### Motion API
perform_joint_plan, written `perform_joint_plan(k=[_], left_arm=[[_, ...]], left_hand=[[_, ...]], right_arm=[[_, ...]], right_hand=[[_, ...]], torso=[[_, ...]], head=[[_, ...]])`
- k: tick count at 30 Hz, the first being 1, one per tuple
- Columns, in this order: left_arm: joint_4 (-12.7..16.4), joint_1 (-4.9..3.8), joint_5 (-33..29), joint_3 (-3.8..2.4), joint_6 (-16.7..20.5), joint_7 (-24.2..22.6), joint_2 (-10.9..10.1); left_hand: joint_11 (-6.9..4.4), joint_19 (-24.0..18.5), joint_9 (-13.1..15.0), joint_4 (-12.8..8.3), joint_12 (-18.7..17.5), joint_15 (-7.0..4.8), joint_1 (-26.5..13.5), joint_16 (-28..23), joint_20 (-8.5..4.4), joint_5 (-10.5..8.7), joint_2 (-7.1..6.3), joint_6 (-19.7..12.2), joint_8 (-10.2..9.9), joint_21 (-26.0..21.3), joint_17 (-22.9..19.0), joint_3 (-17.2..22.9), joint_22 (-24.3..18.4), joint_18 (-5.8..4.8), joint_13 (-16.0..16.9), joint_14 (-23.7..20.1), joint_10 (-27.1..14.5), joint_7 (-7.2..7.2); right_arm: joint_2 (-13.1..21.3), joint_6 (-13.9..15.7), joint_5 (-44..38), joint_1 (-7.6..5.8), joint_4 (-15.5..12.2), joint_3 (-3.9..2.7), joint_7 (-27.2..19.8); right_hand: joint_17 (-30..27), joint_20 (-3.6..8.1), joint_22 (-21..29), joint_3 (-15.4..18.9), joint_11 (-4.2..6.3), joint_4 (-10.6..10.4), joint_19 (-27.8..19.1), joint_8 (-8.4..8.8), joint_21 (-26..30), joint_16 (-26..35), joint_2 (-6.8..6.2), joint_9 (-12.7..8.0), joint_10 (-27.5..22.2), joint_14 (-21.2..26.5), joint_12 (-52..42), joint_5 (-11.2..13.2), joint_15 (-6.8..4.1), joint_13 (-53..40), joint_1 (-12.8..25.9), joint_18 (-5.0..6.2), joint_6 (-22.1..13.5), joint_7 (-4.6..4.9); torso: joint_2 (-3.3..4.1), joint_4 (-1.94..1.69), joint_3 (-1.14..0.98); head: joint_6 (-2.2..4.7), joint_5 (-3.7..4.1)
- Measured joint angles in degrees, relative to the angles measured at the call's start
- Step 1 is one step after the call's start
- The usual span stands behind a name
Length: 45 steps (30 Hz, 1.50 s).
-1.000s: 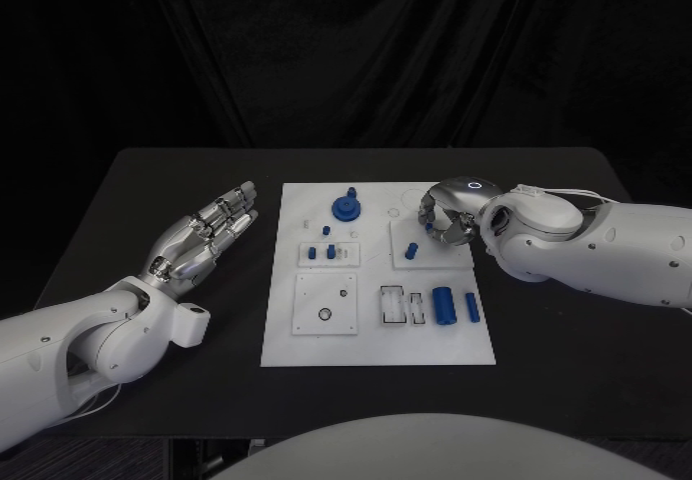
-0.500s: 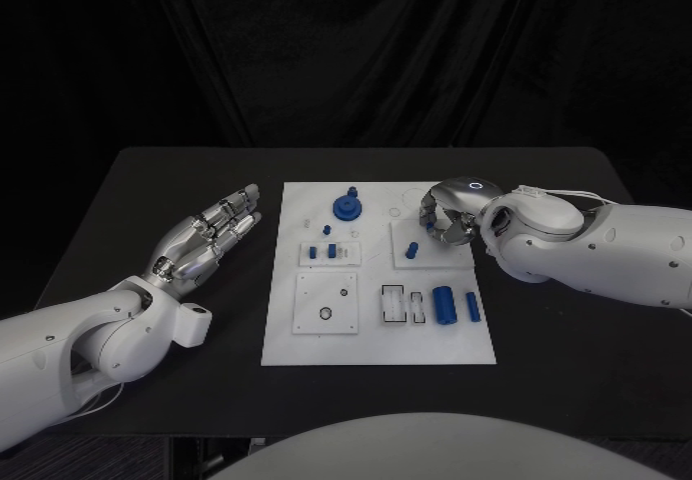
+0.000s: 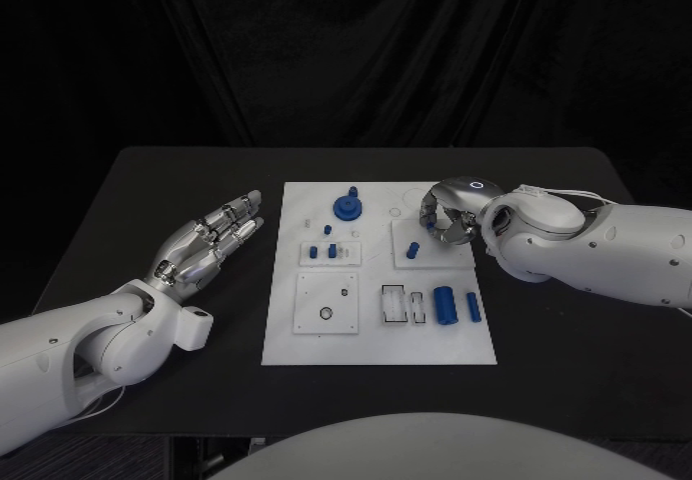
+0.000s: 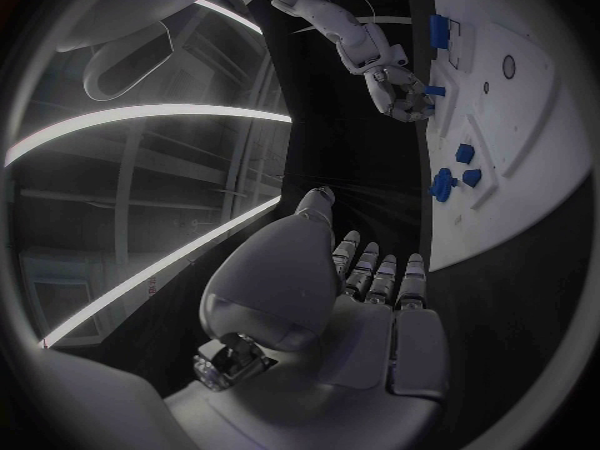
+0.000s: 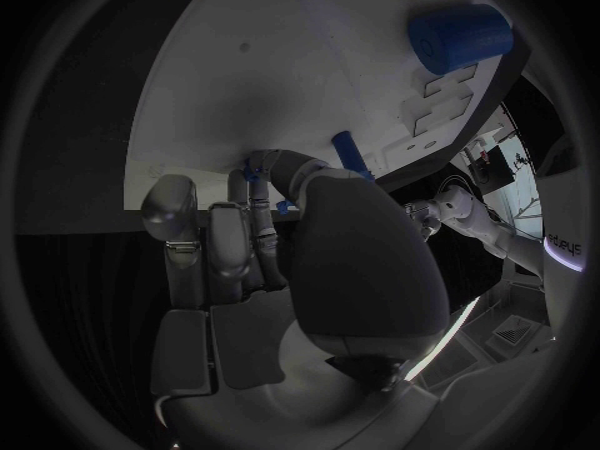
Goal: Assemble the parts on the task board
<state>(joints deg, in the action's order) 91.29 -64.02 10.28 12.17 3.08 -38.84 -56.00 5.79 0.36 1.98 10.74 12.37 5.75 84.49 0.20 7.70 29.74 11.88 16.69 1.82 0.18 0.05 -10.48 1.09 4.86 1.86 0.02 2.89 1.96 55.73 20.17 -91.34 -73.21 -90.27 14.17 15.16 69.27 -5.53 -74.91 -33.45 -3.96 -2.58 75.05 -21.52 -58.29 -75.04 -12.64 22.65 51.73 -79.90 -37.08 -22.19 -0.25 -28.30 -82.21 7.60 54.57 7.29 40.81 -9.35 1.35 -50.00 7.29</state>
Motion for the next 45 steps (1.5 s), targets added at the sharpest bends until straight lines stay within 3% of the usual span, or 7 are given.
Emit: perform_joint_plan(k=[9,10,12,15,31,43,45], left_arm=[[-0.1,0.23,0.0,0.00,-0.1,0.0,0.0],[-0.1,0.27,0.0,0.00,-0.1,0.0,0.0],[-0.1,0.29,0.0,0.00,-0.1,0.0,0.0],[-0.1,0.30,0.0,0.00,-0.1,0.0,0.0],[-0.4,0.37,0.0,0.00,-0.1,0.0,0.2],[-0.4,0.43,0.0,0.00,-0.2,0.0,0.2],[-0.4,0.49,0.0,0.00,-0.2,0.0,0.3]], left_hand=[[0.20,0.0,0.0,-0.2,0.3,0.20,0.0,0.0,0.41,0.00,0.00,0.0,0.0,0.0,0.0,0.2,0.2,0.03,0.0,0.2,-0.2,0.44],[0.20,0.0,0.0,-0.2,0.3,0.20,0.0,0.0,0.41,0.00,0.00,0.2,0.0,0.0,0.0,0.2,0.3,0.89,0.0,0.2,-0.2,0.61],[0.20,0.0,0.0,-0.2,0.3,0.20,0.0,0.0,0.41,0.00,0.00,0.2,0.0,0.0,0.0,0.3,0.3,0.91,0.0,0.2,-0.2,0.62],[0.20,0.0,0.0,-0.3,0.3,0.20,0.0,0.0,0.71,0.00,0.00,0.2,0.0,0.0,0.0,0.3,0.4,0.90,0.0,0.2,-0.2,0.62],[0.19,0.0,0.0,-0.6,0.5,0.61,0.0,0.0,1.21,0.00,0.00,0.0,0.0,0.0,0.1,0.6,0.5,0.89,0.0,0.2,-0.2,0.81],[0.39,0.2,0.0,-0.6,0.5,0.60,0.0,0.0,1.44,0.00,0.00,0.0,0.0,0.0,0.1,0.6,0.6,0.89,0.0,0.2,-0.4,0.83],[0.39,0.0,0.0,-0.9,0.5,0.60,0.0,0.0,1.63,0.00,0.00,-0.2,0.0,0.0,0.1,0.9,0.6,0.89,0.0,0.2,-0.4,1.01]], right_arm=[[0.3,1.2,0.7,0.08,-0.1,0.09,-0.7],[0.4,1.5,0.8,0.10,-0.1,0.10,-0.8],[0.5,1.8,0.9,0.10,-0.1,0.10,-1.0],[0.7,2.4,1.1,0.11,-0.4,0.08,-1.3],[2.7,5.0,1.6,-0.36,-3.2,-0.89,-1.8],[4.8,4.9,1.6,-1.06,-12.0,-0.98,-1.7],[4.6,4.9,1.6,-1.06,-14.1,-0.93,-1.7]], right_hand=[[0.1,0.42,0.0,0.2,-0.37,0.2,0.4,-0.45,-1.3,0.0,0.15,1.0,0.7,-0.3,1.1,0.0,-0.67,1.0,-0.1,0.00,0.2,-0.25],[0.4,0.58,0.0,0.2,-0.22,0.2,0.6,-0.45,-1.8,-0.2,0.15,1.3,1.2,-0.5,1.4,0.0,-0.86,1.1,-0.1,-0.04,0.4,-0.41],[0.6,0.57,0.0,0.3,-0.14,0.3,0.9,-0.66,-2.4,-0.4,0.21,1.5,1.3,-0.6,1.6,0.0,-0.97,1.3,-0.1,-0.96,0.4,-0.41],[0.7,0.55,0.0,0.3,-0.20,0.3,1.0,-0.66,-2.4,-0.4,0.46,1.7,1.4,-0.6,1.9,0.2,-0.97,1.5,0.2,-0.94,0.4,-0.41],[0.5,0.71,0.0,0.3,-0.10,0.3,1.1,-0.66,-2.5,-0.4,0.60,2.2,1.9,-1.0,2.9,1.4,-1.01,2.2,0.3,-0.93,0.4,-0.41],[2.8,0.73,0.0,0.4,-0.14,0.3,3.0,-0.28,-5.8,-2.5,0.59,2.4,2.3,-2.6,3.6,1.9,-0.91,2.5,0.3,-0.95,0.4,-0.41],[3.4,0.62,0.0,0.4,-0.14,0.3,3.3,-0.28,-6.5,-2.9,0.58,2.5,2.3,-2.6,3.6,1.9,-0.91,2.6,0.3,-1.83,0.4,-0.41]], torso=[[0.01,0.03,-0.01],[0.01,0.03,-0.01],[0.01,0.03,0.00],[0.00,0.03,-0.01],[0.00,0.00,0.01],[0.00,-0.04,0.03],[0.01,-0.03,0.04]], head=[[-0.01,-0.12],[-0.01,-0.16],[-0.01,-0.20],[-0.01,-0.32],[-0.01,-0.48],[-0.01,-0.96],[-0.01,-1.07]])
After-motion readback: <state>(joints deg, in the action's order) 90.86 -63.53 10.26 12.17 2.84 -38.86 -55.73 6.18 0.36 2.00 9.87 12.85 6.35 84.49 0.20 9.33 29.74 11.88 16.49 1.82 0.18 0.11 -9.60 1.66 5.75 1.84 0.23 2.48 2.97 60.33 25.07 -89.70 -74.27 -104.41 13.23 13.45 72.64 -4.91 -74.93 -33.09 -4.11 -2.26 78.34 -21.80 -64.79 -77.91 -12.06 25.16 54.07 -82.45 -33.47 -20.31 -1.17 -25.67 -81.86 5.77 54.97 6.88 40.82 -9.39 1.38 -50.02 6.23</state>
